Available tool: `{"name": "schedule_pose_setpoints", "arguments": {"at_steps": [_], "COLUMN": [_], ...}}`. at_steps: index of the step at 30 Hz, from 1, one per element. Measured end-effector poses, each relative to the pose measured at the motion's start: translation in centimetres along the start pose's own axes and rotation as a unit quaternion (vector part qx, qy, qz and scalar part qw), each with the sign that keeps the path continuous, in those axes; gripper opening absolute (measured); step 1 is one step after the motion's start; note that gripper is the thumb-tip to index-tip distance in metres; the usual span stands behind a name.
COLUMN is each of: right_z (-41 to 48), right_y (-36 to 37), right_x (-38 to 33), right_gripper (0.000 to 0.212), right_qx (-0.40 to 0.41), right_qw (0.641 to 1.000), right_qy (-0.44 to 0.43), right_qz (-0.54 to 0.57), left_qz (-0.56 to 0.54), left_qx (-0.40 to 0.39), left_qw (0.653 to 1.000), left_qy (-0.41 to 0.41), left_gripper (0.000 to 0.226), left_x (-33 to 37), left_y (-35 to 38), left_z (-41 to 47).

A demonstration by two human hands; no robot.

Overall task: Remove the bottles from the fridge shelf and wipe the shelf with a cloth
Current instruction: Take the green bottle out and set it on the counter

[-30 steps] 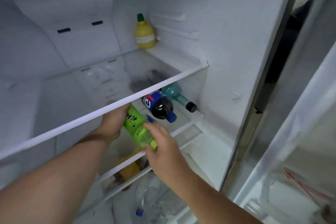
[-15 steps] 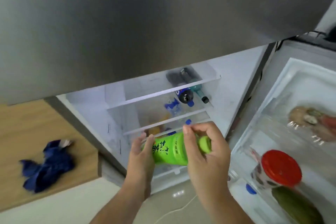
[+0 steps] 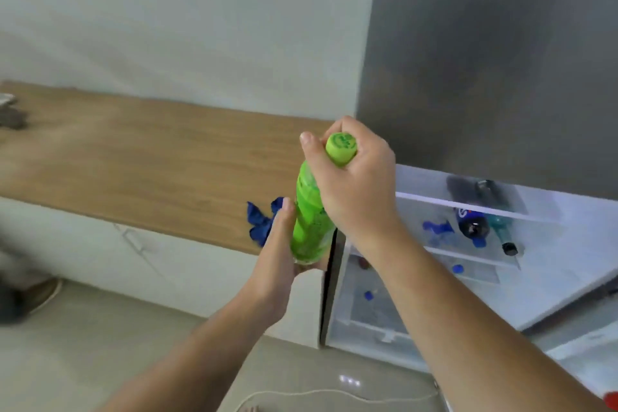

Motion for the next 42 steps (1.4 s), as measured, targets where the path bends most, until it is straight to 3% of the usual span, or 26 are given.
{"name": "schedule_pose_setpoints", "arguments": {"at_steps": [2,5,14,21,29,32,35,37,39,42], "right_z": [2.5,6.1,15.9,16.6,16.6,15.1,13.1,10.9,7.4,0.6], "right_y": [4.7,11.8,27.1,31.8,32.7,32.4,30.2,26.9,22.9,16.1], "right_x": [0.1,1.4,15.3,24.1,26.5,26.8,25.7,23.7,21.2,18.0], "right_gripper": [0.038,0.042,0.041,0.034,0.030,0.037,0.069,0.077,0.068,0.053], "right_qx": [-0.015,-0.038,-0.003,-0.007,-0.005,-0.066,-0.117,-0.115,-0.117,-0.121], "right_qw": [1.000,0.999,0.997,0.994,0.992,0.986,0.977,0.976,0.978,0.978], "right_qy": [-0.018,-0.030,0.007,0.042,0.073,0.117,0.128,0.134,0.138,0.140], "right_qz": [0.004,-0.008,-0.073,-0.102,-0.101,-0.095,-0.124,-0.129,-0.106,-0.100], "left_qz": [0.015,0.070,0.157,0.294,0.327,0.363,0.428,0.453,0.435,0.386], "left_qx": [0.004,0.001,0.062,0.087,0.082,0.068,0.075,0.098,0.087,-0.026], "left_qw": [0.999,0.995,0.983,0.947,0.928,0.920,0.890,0.865,0.859,0.871], "left_qy": [0.035,0.072,0.069,0.094,0.162,0.130,0.140,0.193,0.255,0.302], "left_gripper": [0.064,0.073,0.052,0.068,0.071,0.102,0.124,0.110,0.088,0.063], "left_x": [1.2,3.0,2.2,-2.7,-4.3,-4.9,-3.7,-2.0,-1.1,-2.7], "left_y": [-3.7,-8.5,-20.4,-24.2,-24.9,-25.1,-24.3,-23.1,-20.8,-15.2], "left_z": [2.6,7.6,27.4,34.9,36.7,35.9,32.5,27.9,22.6,15.2]}}
Point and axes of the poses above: each hand's wrist, its own z-axis towards the middle knuckle, its own y-axis out of the palm, x = y × z, the point moved 7 cm from there along z, towards the middle knuckle, and after that the axes turned 2 degrees about -x, right-handed, at the moved point
